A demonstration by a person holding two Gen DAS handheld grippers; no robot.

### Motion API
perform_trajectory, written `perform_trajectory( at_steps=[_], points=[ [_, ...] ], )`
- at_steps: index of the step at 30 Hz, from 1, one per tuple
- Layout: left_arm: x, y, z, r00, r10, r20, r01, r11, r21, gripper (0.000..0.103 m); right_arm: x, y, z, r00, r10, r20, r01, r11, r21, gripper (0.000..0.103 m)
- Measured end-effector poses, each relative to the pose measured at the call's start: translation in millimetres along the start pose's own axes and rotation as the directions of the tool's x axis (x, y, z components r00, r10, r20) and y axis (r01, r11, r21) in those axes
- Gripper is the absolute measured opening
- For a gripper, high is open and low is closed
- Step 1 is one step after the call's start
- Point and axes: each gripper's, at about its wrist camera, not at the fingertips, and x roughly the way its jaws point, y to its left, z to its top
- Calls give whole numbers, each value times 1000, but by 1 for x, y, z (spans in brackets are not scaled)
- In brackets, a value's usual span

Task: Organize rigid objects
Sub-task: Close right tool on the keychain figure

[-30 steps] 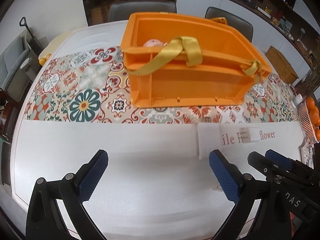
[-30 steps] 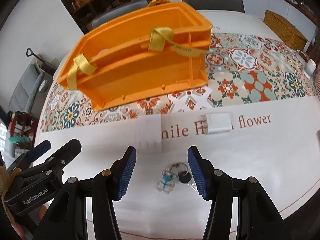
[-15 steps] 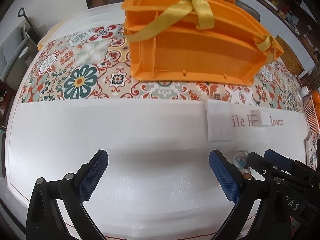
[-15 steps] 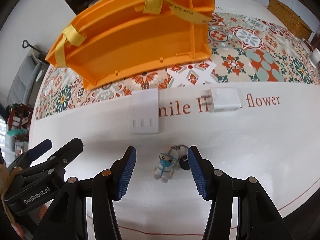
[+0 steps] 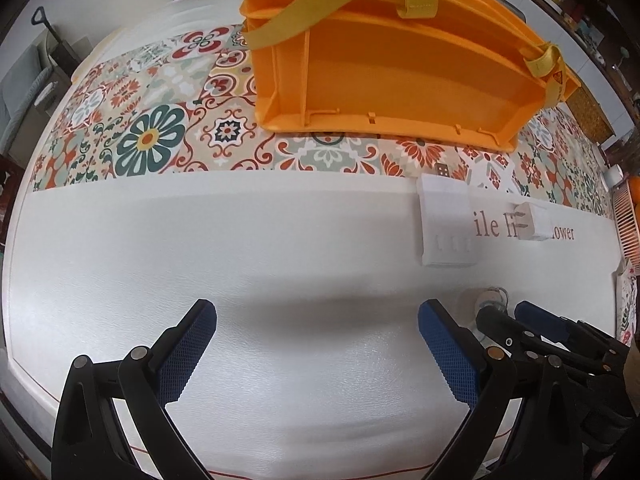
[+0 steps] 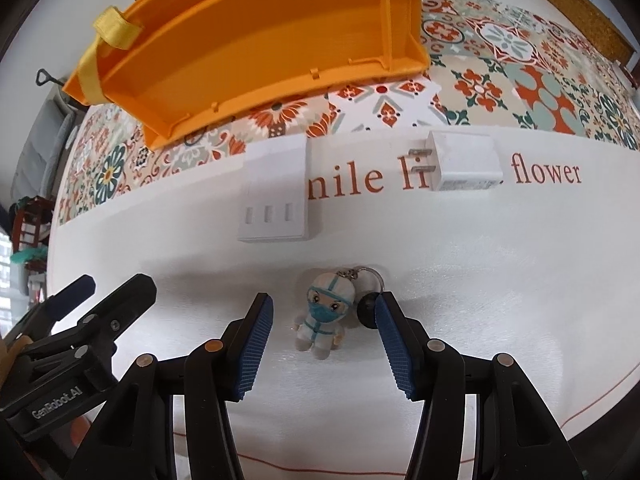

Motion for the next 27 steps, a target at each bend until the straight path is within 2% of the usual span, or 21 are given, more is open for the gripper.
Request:
perform_trajectory(
  at_steps=[17, 20, 22, 27],
  points=[
    [12, -2, -2, 1000, 4, -29, -4, 1000, 2, 103, 15, -2, 1, 999, -31, -10, 30, 999, -19, 54],
    [13, -1, -2, 999, 8, -31, -8, 1000, 1, 103, 17, -1, 0, 999, -28, -14, 28, 999, -35, 43],
    [13, -1, -1, 999, 8, -31, -8, 1000, 3, 103, 16, -1, 0, 1000, -23, -6, 23, 999, -37, 41],
    [14, -4, 0, 999, 5, -33, -5, 1000, 14, 103, 9, 0, 4, 999, 9, 31, -7, 998, -59, 31]
  ],
)
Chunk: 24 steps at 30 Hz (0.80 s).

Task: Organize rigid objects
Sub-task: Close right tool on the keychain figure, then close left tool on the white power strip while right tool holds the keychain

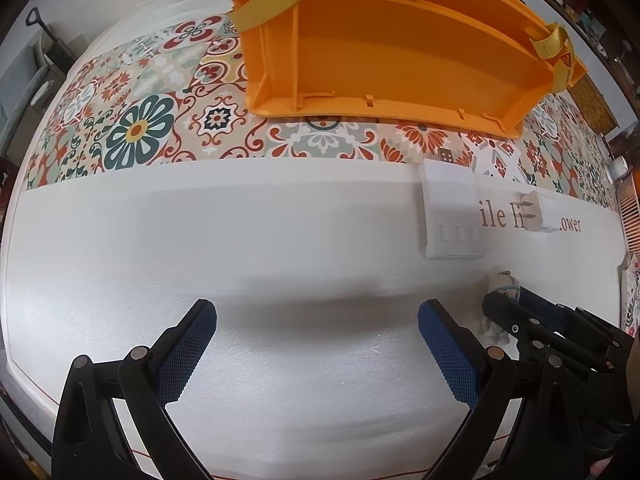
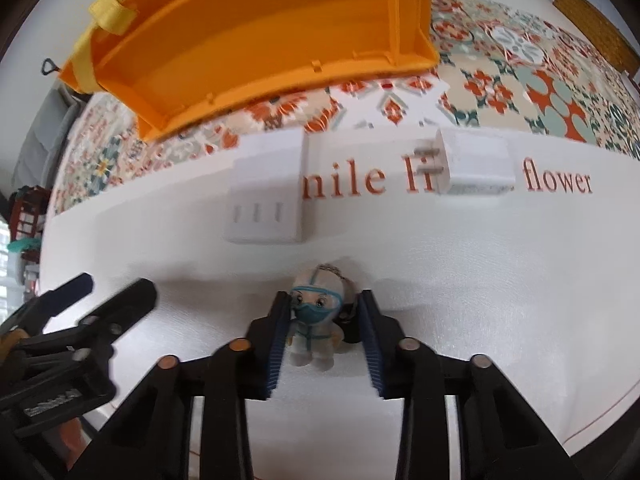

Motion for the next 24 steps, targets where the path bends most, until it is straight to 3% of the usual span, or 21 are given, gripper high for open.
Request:
perform_trajectory(
  at_steps=[12, 24],
  points=[
    [4, -9, 3, 1000, 0, -12, 0, 1000, 24, 103, 5, 0, 5, 1000, -15, 3, 15, 1000, -19, 32],
    [3, -29, 9, 999, -30, 10, 29, 997, 71, 103, -11, -17, 1, 1000, 22, 21, -22, 999, 27, 29]
  ],
)
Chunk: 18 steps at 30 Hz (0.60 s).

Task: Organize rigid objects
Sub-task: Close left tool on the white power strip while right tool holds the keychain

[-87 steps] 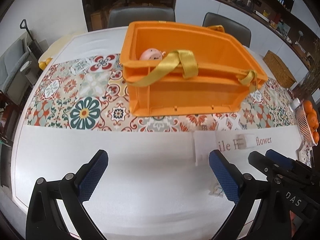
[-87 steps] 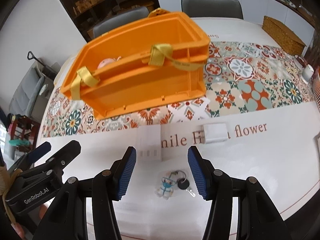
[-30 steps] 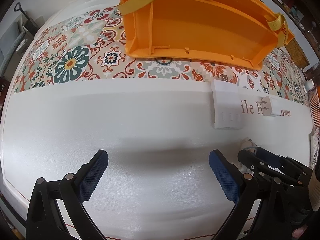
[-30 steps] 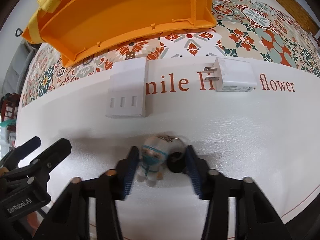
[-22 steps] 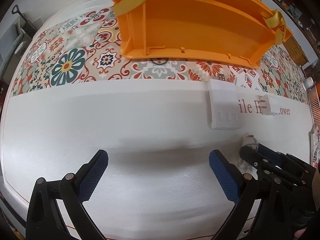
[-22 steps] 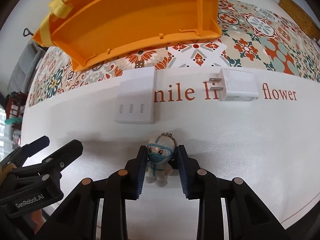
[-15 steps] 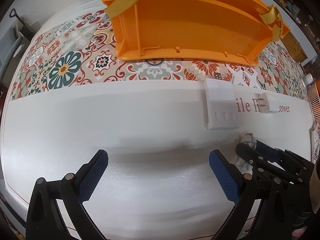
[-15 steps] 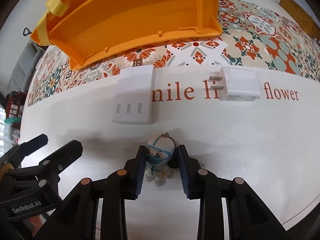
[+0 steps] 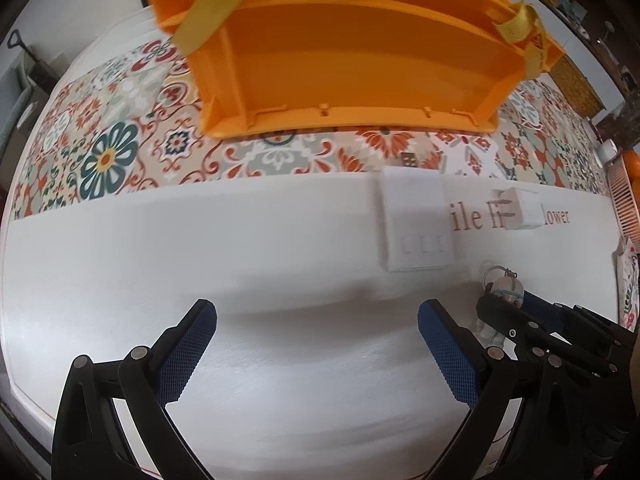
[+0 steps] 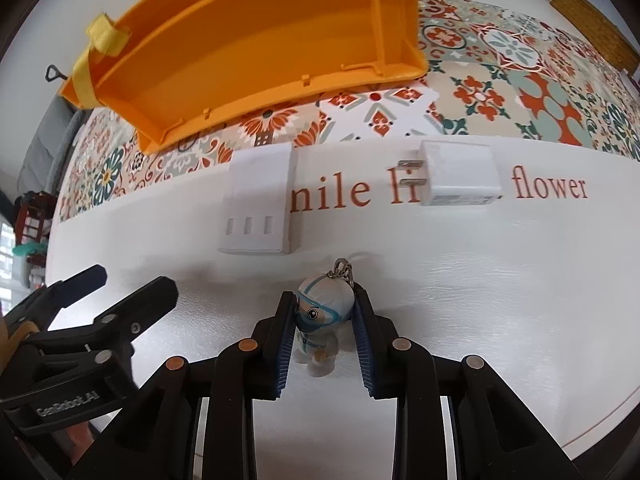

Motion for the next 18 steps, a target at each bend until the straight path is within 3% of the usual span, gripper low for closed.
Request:
perform_trajectory(
  at_steps=[18],
  points=[
    [6, -44, 17, 995, -51, 81, 48, 998, 38, 99, -26, -47, -1, 999, 16, 39, -19, 997, 79, 29]
  ],
)
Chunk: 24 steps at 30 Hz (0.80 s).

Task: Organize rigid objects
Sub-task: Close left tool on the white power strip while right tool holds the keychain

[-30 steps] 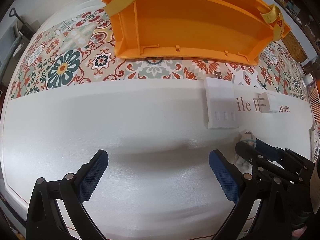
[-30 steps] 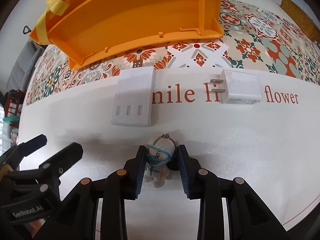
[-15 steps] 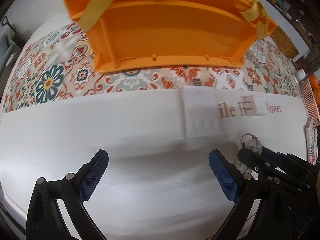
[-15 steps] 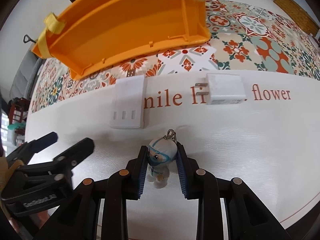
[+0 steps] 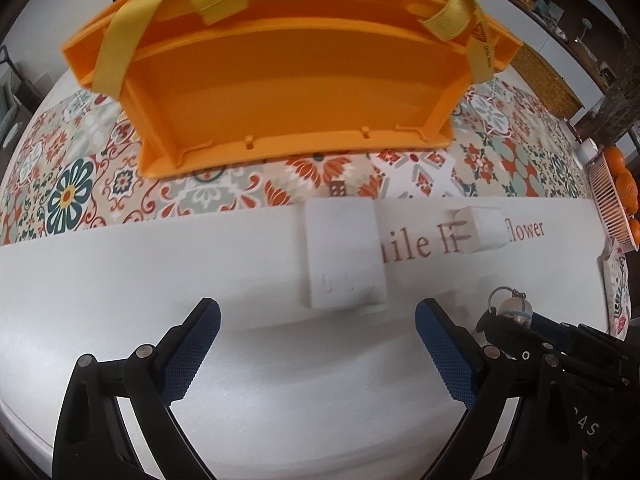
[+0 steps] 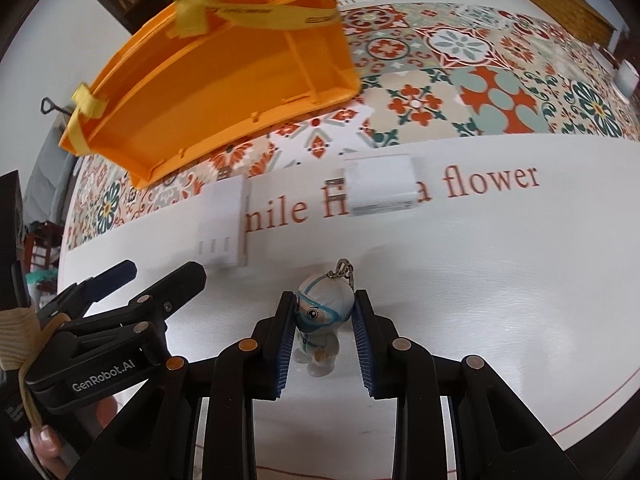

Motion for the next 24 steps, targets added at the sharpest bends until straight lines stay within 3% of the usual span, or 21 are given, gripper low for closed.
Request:
perform_trajectory(
  at_steps=[7, 24],
  points=[
    [11, -15, 5, 999, 10, 50, -11, 1000, 8, 93, 1, -13, 5, 1000, -1, 11, 1, 1000, -9, 29],
    [44, -31, 6, 994, 55, 97, -60, 997, 50, 59, 14, -32, 7, 1000, -9, 20, 10, 1000, -16, 29]
  ],
)
